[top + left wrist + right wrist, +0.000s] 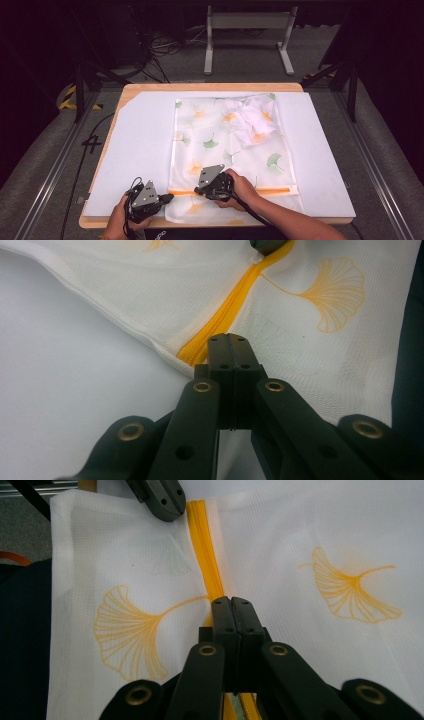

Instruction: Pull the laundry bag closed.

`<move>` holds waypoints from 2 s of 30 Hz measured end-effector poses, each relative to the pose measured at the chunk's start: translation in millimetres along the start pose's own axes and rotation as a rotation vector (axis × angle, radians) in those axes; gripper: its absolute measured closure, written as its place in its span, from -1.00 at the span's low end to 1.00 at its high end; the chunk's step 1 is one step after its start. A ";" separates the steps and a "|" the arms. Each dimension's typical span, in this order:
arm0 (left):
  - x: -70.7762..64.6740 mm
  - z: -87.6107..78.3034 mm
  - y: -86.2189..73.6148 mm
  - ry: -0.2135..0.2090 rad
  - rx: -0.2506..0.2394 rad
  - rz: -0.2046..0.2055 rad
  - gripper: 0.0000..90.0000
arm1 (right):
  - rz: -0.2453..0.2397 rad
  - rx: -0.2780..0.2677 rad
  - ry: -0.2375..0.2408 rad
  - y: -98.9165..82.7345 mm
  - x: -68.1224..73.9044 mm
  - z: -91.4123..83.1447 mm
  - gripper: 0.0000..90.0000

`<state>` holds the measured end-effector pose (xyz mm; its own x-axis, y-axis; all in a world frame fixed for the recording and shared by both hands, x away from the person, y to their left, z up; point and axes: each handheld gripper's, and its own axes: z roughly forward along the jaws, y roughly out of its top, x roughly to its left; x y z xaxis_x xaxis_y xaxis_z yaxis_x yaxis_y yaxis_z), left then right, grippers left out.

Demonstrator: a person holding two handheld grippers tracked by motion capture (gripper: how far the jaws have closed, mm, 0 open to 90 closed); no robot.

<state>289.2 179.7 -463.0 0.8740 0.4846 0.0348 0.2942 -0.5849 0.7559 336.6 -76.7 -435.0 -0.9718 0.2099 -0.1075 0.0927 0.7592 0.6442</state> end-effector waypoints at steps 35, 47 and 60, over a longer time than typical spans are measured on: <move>0.7 -0.2 -0.3 -0.002 -0.001 -0.004 1.00 | 0.053 0.014 -0.019 -33.0 -7.9 -28.0 1.00; 0.9 -0.2 -0.6 -0.002 -0.003 -0.007 1.00 | 0.064 0.020 -0.030 -42.2 -9.4 -35.9 1.00; 0.9 -0.1 -0.6 -0.003 -0.004 -0.011 1.00 | 0.074 0.028 -0.040 -52.6 -11.3 -47.5 1.00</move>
<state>289.7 180.5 -463.3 0.8720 0.4890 0.0242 0.3025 -0.5771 0.7586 332.3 -148.3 -431.7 -0.9527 0.2900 -0.0911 0.1704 0.7579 0.6298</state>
